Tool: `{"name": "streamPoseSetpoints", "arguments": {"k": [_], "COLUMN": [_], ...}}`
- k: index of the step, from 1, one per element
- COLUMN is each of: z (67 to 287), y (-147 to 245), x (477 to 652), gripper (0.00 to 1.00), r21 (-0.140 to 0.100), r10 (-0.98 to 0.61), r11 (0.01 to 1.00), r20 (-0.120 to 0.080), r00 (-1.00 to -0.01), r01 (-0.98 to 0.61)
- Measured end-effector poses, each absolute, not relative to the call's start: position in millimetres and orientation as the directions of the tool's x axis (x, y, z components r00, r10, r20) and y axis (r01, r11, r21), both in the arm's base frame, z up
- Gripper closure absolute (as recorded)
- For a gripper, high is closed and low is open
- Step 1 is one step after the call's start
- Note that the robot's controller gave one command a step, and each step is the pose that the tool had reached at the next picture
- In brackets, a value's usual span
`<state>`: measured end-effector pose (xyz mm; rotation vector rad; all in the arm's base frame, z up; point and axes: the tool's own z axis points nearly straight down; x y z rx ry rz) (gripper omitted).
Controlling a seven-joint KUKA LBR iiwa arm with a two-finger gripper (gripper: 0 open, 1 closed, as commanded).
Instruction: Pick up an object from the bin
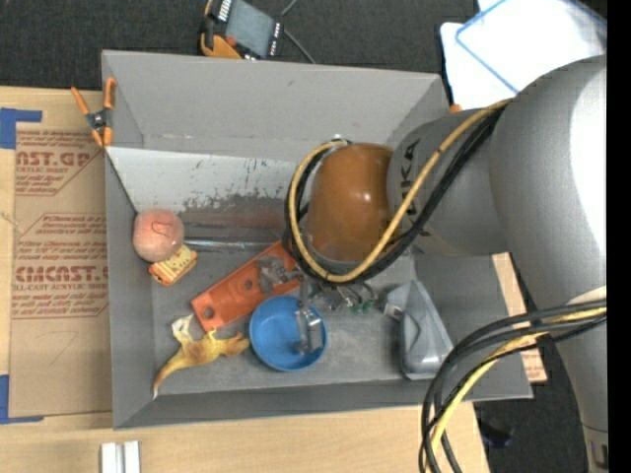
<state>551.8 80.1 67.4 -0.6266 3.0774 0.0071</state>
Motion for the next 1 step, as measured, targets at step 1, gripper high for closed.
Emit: {"name": "streamPoseSetpoints", "arguments": {"k": [1], "z": [71.0], "y": [32.6], "x": [527.4], "gripper": [1.0], "r21": [-0.012], "r10": [-0.487], "r11": [0.873], "r20": [-0.021], "r00": [-0.873], "r01": [-0.487]}}
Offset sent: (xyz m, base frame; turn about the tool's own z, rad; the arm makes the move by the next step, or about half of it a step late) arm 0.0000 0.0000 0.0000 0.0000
